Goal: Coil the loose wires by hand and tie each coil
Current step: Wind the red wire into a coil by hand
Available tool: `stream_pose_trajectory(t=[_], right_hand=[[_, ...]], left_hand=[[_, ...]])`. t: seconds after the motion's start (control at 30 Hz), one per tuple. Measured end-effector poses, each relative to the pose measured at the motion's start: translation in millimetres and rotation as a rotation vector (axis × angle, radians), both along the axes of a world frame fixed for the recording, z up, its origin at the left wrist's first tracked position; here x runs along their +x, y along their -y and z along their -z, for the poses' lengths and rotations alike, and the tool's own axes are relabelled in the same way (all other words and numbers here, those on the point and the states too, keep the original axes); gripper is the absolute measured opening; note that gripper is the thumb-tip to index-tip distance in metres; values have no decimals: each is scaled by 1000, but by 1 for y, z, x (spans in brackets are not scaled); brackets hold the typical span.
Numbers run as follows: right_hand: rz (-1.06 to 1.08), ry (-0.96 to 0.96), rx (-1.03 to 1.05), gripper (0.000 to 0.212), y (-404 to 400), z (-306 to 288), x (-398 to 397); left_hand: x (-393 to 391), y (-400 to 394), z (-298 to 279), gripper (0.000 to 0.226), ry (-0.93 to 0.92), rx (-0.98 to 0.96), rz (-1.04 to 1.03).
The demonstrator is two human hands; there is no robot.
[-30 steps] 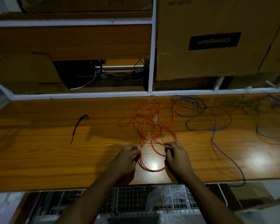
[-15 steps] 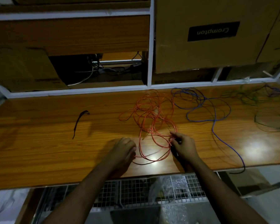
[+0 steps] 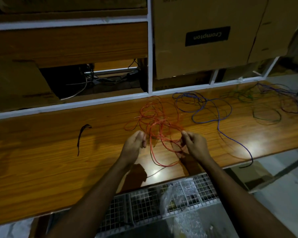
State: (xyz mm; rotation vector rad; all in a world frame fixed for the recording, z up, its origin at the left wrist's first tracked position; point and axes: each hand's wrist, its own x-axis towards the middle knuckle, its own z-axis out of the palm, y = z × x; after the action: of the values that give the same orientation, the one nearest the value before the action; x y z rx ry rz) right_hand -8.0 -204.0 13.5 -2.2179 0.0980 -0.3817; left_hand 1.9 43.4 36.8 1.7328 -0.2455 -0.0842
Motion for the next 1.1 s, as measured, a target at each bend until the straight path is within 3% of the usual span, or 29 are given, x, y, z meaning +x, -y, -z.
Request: stream_pose_trajectory(t=[0.23, 0.37, 0.5, 0.57, 0.67, 0.73, 0.87, 1.03, 1.1], right_hand=[[166, 5, 210, 43, -16, -27, -46], [126, -56, 199, 30, -12, -48, -76], [53, -113, 54, 49, -1, -64, -97], [49, -91, 157, 51, -2, -72, -106], [146, -78, 344, 21, -9, -79, -120], [227, -106, 151, 3, -16, -80, -125], [191, -64, -319, 14, -41, -78, -127], [-161, -7, -625, 56, -77, -90, -105], [-228, 86, -674, 59, -87, -103, -98]], left_hand=[[14, 21, -38, 29, -287, -460, 207], [11, 45, -55, 33, -332, -535, 218], [-4, 65, -82, 37, -330, -604, 222], [-14, 71, -96, 35, -315, -621, 215], [-24, 74, -112, 31, -251, -639, 230], [-27, 72, -119, 31, -252, -654, 246], [-31, 53, -122, 29, -257, -652, 251], [-22, 20, -114, 27, -267, -523, 240], [-14, 8, -112, 26, -275, -522, 265]])
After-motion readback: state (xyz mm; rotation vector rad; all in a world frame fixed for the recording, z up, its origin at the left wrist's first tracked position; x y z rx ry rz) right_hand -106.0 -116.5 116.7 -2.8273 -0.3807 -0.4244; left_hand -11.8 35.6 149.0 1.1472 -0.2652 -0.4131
